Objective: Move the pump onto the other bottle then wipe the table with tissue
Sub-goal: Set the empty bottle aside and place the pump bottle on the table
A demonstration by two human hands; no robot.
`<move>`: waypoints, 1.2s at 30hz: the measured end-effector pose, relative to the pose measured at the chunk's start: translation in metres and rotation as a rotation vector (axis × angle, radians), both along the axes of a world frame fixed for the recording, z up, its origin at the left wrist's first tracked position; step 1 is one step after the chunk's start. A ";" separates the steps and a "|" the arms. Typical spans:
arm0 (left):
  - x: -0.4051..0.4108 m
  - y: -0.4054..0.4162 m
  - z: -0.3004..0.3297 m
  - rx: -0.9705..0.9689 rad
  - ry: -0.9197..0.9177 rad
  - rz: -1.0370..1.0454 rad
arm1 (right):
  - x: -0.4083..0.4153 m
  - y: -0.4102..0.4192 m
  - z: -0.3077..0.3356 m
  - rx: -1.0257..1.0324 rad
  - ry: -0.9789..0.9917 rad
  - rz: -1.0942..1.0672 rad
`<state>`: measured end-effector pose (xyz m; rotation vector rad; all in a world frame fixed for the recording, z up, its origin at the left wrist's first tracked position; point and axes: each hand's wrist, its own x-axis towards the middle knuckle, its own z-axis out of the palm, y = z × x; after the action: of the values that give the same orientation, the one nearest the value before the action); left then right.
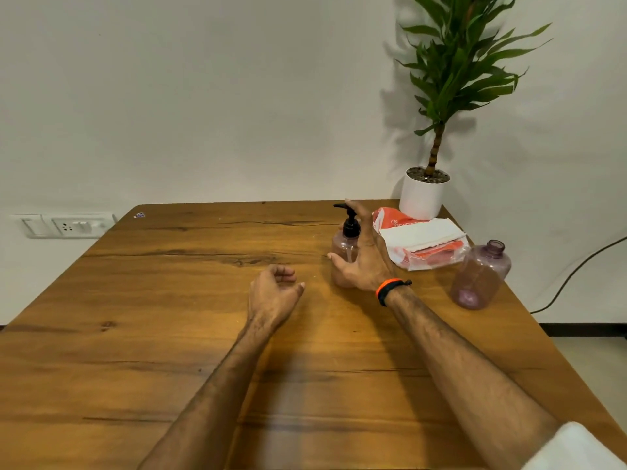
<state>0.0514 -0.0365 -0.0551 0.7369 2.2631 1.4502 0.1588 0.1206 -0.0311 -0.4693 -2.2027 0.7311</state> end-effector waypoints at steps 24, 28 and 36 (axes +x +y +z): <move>-0.009 -0.060 -0.008 -0.020 0.080 0.033 | 0.054 -0.045 -0.001 0.121 -0.003 0.002; -0.016 -0.073 -0.013 -0.048 0.162 0.014 | 0.065 -0.041 0.006 0.292 -0.126 -0.066; -0.031 -0.091 -0.035 -0.191 0.466 -0.035 | 0.069 -0.037 0.012 0.451 -0.274 -0.022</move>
<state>0.0203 -0.1279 -0.0897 1.1400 2.6633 1.1091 0.2275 0.0837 -0.0187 -0.3769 -2.5174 0.1472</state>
